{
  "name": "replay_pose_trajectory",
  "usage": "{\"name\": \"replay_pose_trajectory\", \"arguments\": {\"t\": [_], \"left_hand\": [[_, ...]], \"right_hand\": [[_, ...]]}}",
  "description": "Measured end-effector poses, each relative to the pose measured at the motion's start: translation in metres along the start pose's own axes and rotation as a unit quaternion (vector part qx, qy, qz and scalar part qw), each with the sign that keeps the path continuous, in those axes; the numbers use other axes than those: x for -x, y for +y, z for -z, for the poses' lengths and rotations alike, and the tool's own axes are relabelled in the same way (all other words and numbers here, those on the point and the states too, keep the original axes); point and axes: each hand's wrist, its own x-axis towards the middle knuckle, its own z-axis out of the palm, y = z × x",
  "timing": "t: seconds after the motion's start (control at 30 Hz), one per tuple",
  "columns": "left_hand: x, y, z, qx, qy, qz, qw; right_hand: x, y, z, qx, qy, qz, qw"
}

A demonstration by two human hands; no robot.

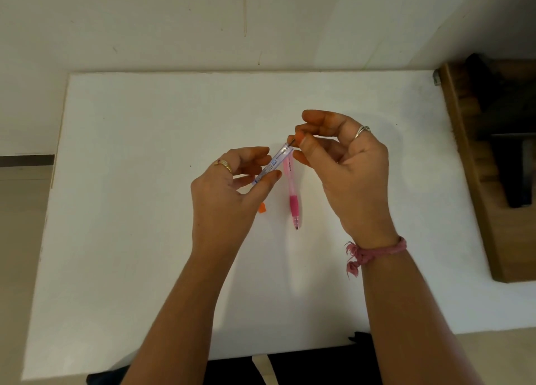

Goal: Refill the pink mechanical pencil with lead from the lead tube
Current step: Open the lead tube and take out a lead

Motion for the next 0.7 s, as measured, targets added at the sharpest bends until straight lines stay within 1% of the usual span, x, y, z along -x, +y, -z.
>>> {"name": "replay_pose_trajectory", "arguments": {"t": [0.17,0.47,0.6,0.7], "left_hand": [[-0.0002,-0.0004,0.001,0.014,0.001,0.004,1.0],[-0.0005,-0.003,0.0016,-0.003,-0.003,-0.006,1.0],[-0.0007,-0.0036,0.0025,-0.001,0.001,-0.004,1.0],[-0.0007,-0.0035,0.0035,0.007,0.005,0.002,1.0]], "right_hand": [[-0.0009,0.0001,0.0018,0.006,0.018,0.002,1.0],[-0.0002,-0.0003,-0.002,0.013,0.001,0.008,1.0],[-0.0009,-0.0014,-0.0036,-0.006,-0.011,-0.007,1.0],[-0.0021,-0.0011,-0.0021,-0.032,-0.018,-0.038,0.999]]}}
